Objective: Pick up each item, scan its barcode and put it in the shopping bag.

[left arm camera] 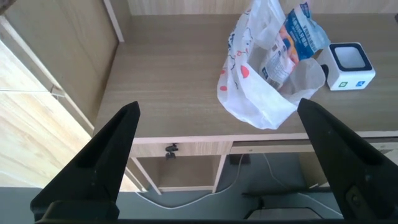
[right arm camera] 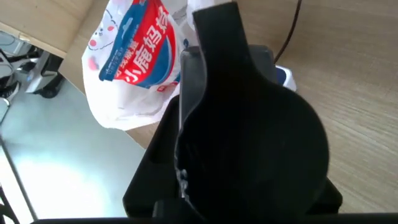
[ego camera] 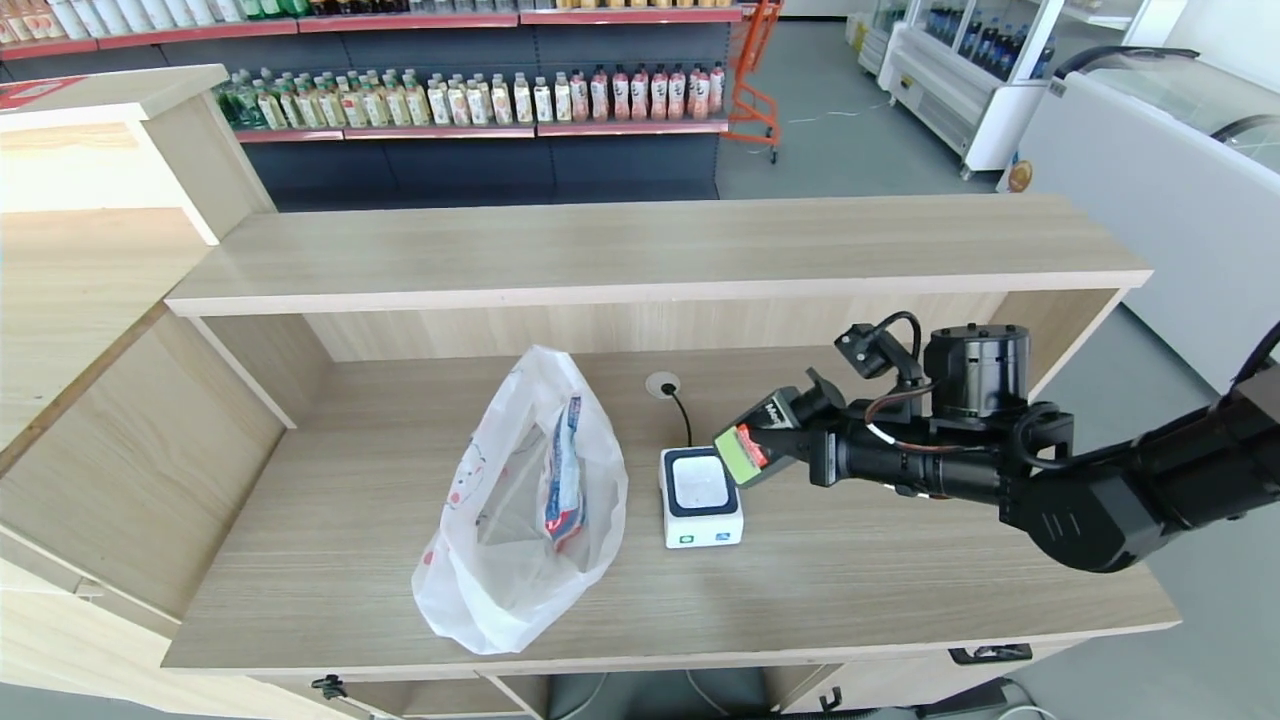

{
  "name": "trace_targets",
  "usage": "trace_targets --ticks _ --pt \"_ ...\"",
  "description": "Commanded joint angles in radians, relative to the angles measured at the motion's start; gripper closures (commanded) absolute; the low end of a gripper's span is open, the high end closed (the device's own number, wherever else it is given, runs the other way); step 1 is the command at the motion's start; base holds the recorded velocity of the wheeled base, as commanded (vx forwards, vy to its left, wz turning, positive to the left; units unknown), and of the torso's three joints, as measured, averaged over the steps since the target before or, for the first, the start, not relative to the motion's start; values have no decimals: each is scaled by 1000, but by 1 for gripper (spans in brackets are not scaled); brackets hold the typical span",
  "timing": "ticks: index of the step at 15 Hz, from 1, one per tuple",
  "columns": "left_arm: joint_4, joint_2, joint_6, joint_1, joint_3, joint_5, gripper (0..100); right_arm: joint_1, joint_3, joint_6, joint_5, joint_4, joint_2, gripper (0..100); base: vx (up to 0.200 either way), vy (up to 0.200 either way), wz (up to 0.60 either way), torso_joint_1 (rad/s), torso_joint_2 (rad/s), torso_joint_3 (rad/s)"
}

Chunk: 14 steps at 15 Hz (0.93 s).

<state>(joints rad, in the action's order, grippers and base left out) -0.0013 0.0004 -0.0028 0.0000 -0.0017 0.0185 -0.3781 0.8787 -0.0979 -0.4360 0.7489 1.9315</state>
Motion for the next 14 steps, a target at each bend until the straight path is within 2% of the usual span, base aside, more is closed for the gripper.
trace_targets --ticks 1,2,5,7,9,14 --pt "0 0 0 0 0 0 0 1 6 0 0 -11 -3 100 0 200 0 -12 -7 22" --pt "0 0 0 0 0 0 0 1 14 0 2 -22 -5 100 0 200 0 -2 2 12" --pt "0 0 -2 0 0 0 0 1 118 -2 11 -86 29 100 0 0 0 0 0 0" --pt "0 0 -2 0 0 0 0 7 264 -2 23 -217 81 100 0 0 0 0 0 0" --pt "0 0 -2 0 0 0 0 -4 353 -2 71 -329 118 100 0 0 0 0 0 0" --pt "0 0 -2 0 0 0 0 -78 503 37 214 -436 250 100 0 0 0 0 0 0"
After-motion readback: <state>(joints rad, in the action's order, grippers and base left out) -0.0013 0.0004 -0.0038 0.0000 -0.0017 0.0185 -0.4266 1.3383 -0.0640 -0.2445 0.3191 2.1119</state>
